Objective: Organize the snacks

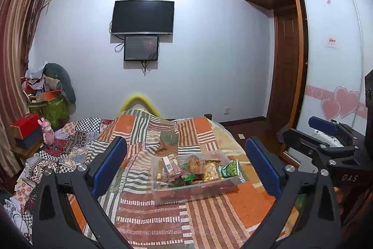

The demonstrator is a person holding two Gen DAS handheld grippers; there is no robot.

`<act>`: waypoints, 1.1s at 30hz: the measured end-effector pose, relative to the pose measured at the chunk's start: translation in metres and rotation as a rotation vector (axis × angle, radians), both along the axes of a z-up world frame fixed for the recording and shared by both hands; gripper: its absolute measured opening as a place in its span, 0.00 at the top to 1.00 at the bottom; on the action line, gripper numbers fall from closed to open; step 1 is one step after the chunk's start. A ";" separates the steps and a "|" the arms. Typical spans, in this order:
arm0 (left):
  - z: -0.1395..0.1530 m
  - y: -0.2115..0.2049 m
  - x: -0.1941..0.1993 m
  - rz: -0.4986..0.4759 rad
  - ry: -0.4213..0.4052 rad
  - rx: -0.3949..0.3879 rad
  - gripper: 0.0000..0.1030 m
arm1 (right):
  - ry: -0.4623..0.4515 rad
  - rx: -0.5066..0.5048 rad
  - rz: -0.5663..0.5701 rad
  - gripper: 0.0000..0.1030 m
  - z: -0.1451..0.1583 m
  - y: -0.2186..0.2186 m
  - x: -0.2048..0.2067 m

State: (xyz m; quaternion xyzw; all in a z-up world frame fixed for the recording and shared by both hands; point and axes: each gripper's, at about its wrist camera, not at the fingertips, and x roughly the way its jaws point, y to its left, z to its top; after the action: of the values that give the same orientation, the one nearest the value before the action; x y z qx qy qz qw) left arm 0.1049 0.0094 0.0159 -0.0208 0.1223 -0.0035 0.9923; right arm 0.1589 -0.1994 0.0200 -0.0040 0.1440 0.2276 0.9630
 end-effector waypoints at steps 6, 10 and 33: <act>-0.001 0.002 0.001 0.001 0.007 -0.006 0.00 | 0.000 -0.002 -0.002 0.00 0.000 0.000 -0.001; -0.001 0.001 0.001 0.000 0.010 -0.008 0.00 | 0.000 -0.001 -0.002 0.00 -0.001 -0.001 -0.001; -0.002 0.001 0.000 -0.018 0.008 -0.014 0.00 | -0.005 0.002 0.000 0.00 0.002 -0.002 -0.001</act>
State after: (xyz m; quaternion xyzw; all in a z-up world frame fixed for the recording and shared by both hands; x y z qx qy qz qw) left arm 0.1052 0.0103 0.0140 -0.0265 0.1266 -0.0133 0.9915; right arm 0.1581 -0.2016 0.0217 -0.0035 0.1413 0.2276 0.9634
